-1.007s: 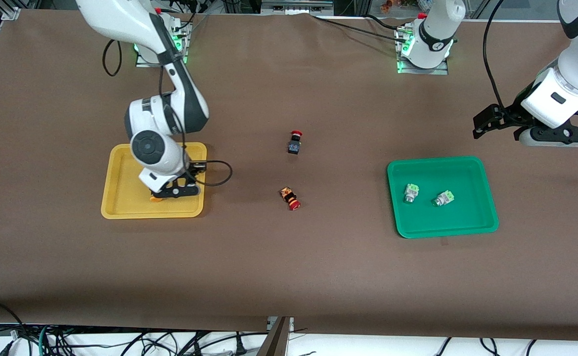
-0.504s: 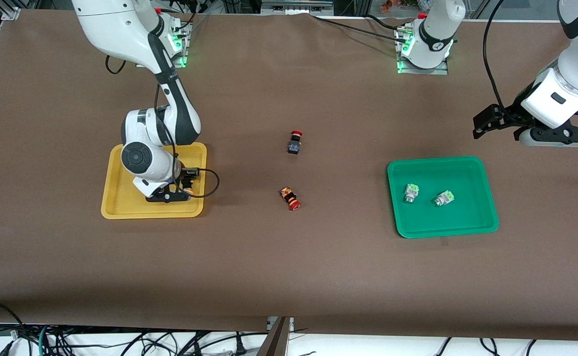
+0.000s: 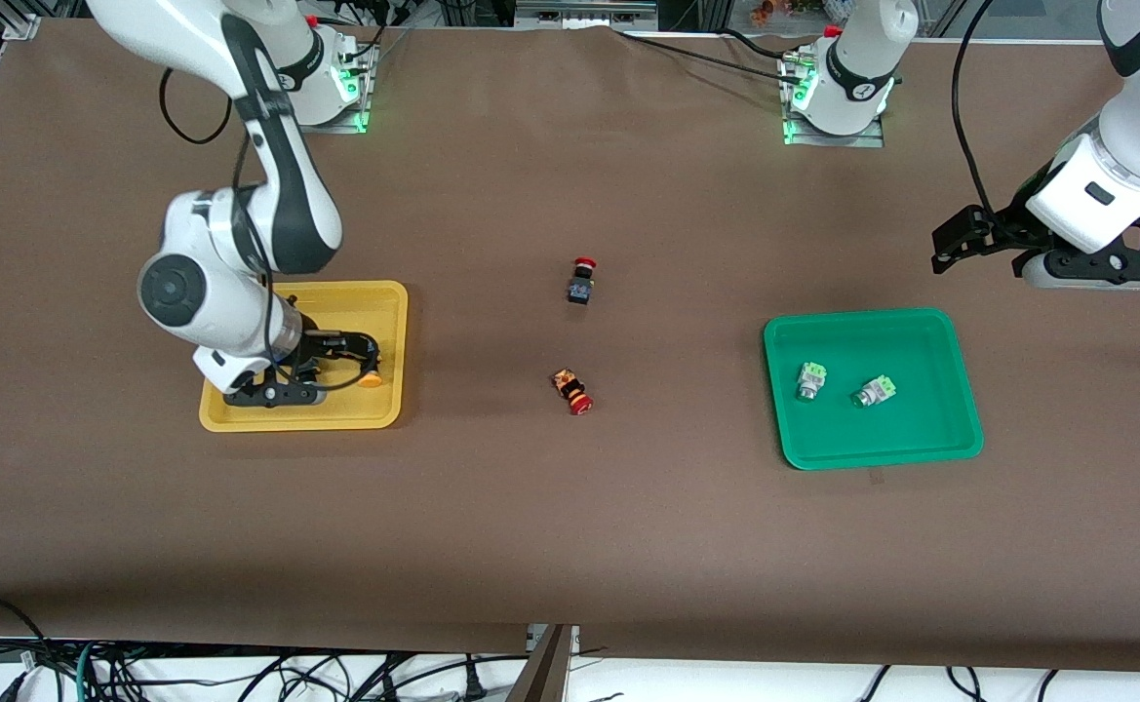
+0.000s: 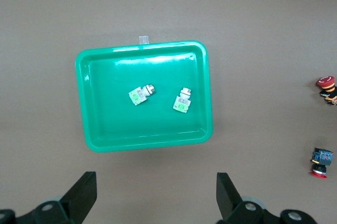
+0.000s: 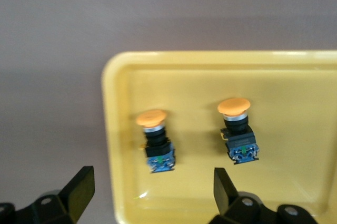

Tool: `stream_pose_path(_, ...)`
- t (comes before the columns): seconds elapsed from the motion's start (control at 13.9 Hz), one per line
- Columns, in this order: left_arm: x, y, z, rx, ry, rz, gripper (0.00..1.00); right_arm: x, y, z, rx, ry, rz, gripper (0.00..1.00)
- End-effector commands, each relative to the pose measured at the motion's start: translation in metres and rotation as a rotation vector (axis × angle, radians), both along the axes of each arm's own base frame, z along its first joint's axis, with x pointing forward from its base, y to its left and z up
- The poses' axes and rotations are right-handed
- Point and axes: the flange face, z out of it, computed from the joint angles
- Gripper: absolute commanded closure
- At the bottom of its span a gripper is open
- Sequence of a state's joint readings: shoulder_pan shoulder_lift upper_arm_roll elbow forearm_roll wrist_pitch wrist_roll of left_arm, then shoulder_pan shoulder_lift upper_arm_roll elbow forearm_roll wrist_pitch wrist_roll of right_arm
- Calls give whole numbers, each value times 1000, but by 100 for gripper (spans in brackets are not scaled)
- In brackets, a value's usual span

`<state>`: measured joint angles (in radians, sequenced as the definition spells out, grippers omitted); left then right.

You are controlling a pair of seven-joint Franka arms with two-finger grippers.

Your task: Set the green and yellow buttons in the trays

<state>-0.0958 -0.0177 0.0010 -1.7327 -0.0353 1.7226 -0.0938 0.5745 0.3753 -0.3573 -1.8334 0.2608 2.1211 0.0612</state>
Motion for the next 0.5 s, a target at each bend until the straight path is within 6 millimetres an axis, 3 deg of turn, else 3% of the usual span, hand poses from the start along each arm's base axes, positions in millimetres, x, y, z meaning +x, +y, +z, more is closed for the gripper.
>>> stream_pose_path(0.0, -3, -5, 1, 5, 3, -4, 0, -21, -2, 66, 51, 16, 25, 0)
stream_pose_path(0.22, -3, -6, 1, 5, 3, -6, 0, -41, -15, 134, -62, 21, 28, 0)
stream_pose_path(0.43, -3, -7, 2, 5, 1, -8, 0, -61, -24, 176, -48, 24, 9, 0)
